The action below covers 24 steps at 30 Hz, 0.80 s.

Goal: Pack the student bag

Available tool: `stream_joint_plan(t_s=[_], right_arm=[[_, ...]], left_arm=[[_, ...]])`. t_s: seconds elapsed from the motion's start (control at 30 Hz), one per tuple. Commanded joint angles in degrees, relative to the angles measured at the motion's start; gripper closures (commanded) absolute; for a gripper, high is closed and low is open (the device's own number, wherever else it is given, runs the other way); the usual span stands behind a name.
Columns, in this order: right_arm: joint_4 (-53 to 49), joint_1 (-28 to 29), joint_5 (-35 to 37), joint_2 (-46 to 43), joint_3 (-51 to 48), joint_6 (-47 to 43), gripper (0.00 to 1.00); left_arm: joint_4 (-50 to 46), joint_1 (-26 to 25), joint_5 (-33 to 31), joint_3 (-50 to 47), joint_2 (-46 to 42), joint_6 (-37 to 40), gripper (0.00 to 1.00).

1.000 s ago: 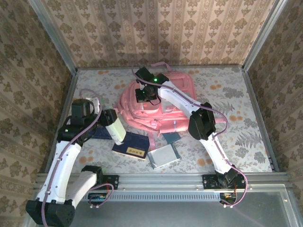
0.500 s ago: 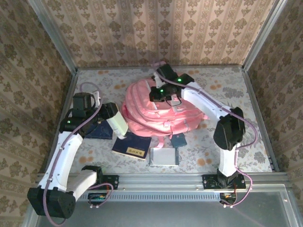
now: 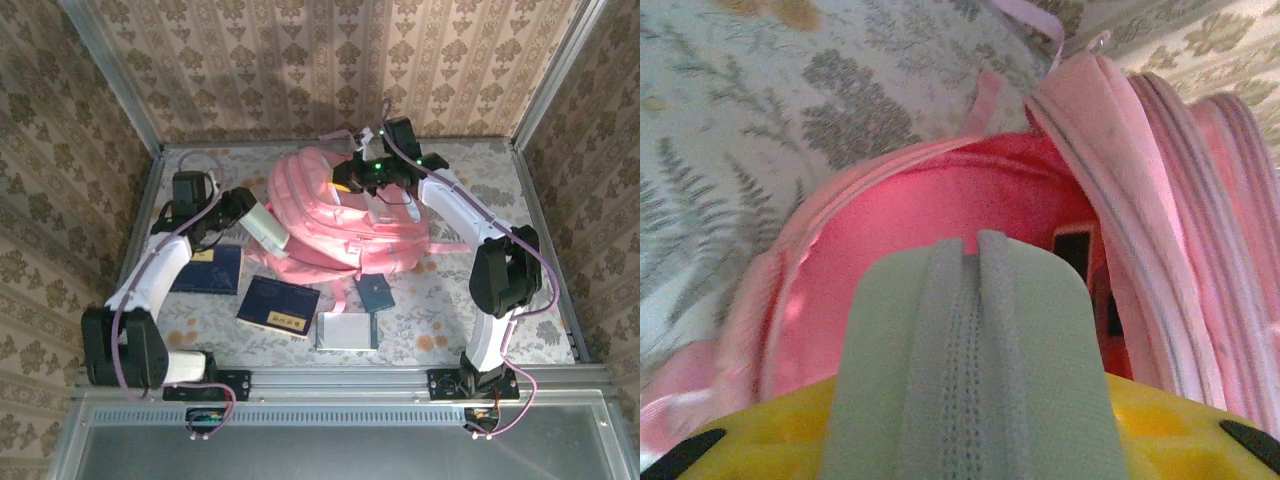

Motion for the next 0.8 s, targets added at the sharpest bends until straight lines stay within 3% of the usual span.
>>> stream_joint_plan(t_s=[0.0, 0.5, 0.77], right_arm=[[13.96, -1.8, -8.11, -2.49, -0.11, 8.72, 1.0], [20.64, -3.88, -11.2, 2.38, 4.52, 16.53, 1.0], [20.22, -4.13, -11.02, 3.76, 6.11, 16.8, 1.0]], left_arm=[[15.44, -0.37, 4.76, 2.24, 6.11, -11.08, 0.55], [40.84, -13.06, 7.79, 7.04, 25.03, -27.42, 0.57], [38.45, -18.37, 6.42, 6.91, 25.38, -24.64, 0.58]])
